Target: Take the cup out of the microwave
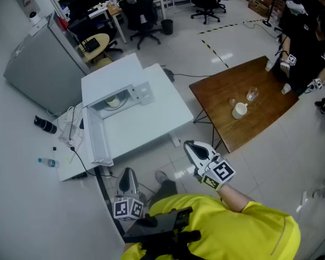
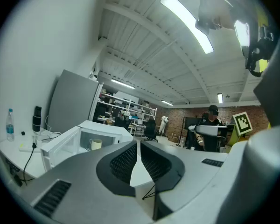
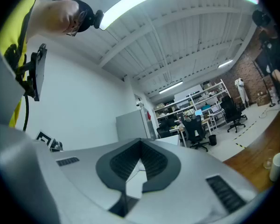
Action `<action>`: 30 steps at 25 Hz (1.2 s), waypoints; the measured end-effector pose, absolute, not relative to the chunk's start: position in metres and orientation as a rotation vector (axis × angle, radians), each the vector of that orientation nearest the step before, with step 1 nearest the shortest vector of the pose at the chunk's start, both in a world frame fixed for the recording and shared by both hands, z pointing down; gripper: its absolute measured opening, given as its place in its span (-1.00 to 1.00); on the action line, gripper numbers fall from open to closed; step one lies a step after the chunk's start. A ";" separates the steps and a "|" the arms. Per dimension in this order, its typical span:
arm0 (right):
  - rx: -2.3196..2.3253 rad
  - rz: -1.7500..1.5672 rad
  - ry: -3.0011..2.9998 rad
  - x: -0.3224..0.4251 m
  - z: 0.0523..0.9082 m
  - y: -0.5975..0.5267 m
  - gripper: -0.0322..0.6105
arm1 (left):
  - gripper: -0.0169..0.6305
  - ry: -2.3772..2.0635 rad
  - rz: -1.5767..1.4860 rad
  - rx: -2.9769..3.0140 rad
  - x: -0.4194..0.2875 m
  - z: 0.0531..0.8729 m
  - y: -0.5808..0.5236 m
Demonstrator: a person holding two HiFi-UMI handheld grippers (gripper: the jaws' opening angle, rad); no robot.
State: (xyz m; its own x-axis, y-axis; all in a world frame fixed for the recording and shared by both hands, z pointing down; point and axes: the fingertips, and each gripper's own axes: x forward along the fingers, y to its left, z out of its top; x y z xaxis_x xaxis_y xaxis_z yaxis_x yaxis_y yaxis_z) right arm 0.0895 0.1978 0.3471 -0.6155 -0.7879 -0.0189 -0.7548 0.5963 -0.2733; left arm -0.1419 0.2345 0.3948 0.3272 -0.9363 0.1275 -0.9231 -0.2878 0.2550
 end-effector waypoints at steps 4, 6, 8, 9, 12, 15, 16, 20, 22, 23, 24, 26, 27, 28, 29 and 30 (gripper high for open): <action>-1.273 -0.268 2.695 0.041 0.323 0.123 -0.89 | -0.88 -1.610 -0.022 2.408 -0.163 0.383 0.159; -1.277 -0.237 2.711 0.024 0.325 0.089 -0.89 | -0.88 -1.605 -0.013 2.436 -0.176 0.385 0.128; -1.277 -0.262 2.712 0.010 0.333 0.060 -0.89 | -0.88 -1.617 -0.004 2.415 -0.190 0.392 0.104; -1.274 -0.278 2.714 0.004 0.335 0.048 -0.89 | -0.88 -1.618 0.000 2.396 -0.194 0.395 0.094; -1.265 -0.281 2.744 -0.003 0.338 0.023 -0.89 | -0.88 -1.615 -0.007 2.363 -0.196 0.402 0.071; -1.251 -0.325 2.739 -0.002 0.346 -0.004 -0.89 | -0.87 -1.577 -0.001 2.356 -0.189 0.408 0.047; -1.244 -0.337 2.738 0.000 0.348 -0.014 -0.89 | -0.80 -1.563 -0.002 2.358 -0.185 0.411 0.038; -1.202 -0.413 2.782 0.001 0.368 -0.048 -0.89 | -0.61 -1.571 0.055 2.308 -0.182 0.452 -0.009; -1.162 -0.464 2.810 0.001 0.382 -0.062 -0.89 | -0.21 -1.604 0.057 2.247 -0.190 0.491 -0.046; -1.138 -0.490 2.829 0.001 0.392 -0.068 -0.89 | 0.07 -1.630 0.049 2.221 -0.196 0.512 -0.066; -1.113 -0.520 2.852 0.000 0.404 -0.071 -0.89 | 0.35 -1.661 0.050 2.203 -0.202 0.533 -0.087; -1.072 -0.585 2.894 -0.004 0.432 -0.078 -0.89 | 0.48 -1.724 0.090 2.184 -0.213 0.572 -0.133; -1.062 -0.616 2.908 -0.005 0.446 -0.082 -0.89 | 0.48 -1.750 0.110 2.172 -0.218 0.588 -0.157; -1.058 -0.644 2.917 -0.005 0.459 -0.087 -0.89 | 0.48 -1.775 0.120 2.155 -0.224 0.602 -0.182; -1.055 -0.669 2.923 -0.004 0.469 -0.092 -0.89 | 0.49 -1.800 0.120 2.139 -0.230 0.613 -0.205; -1.050 -0.691 2.927 -0.003 0.478 -0.096 -0.89 | 0.51 -1.822 0.118 2.127 -0.234 0.621 -0.226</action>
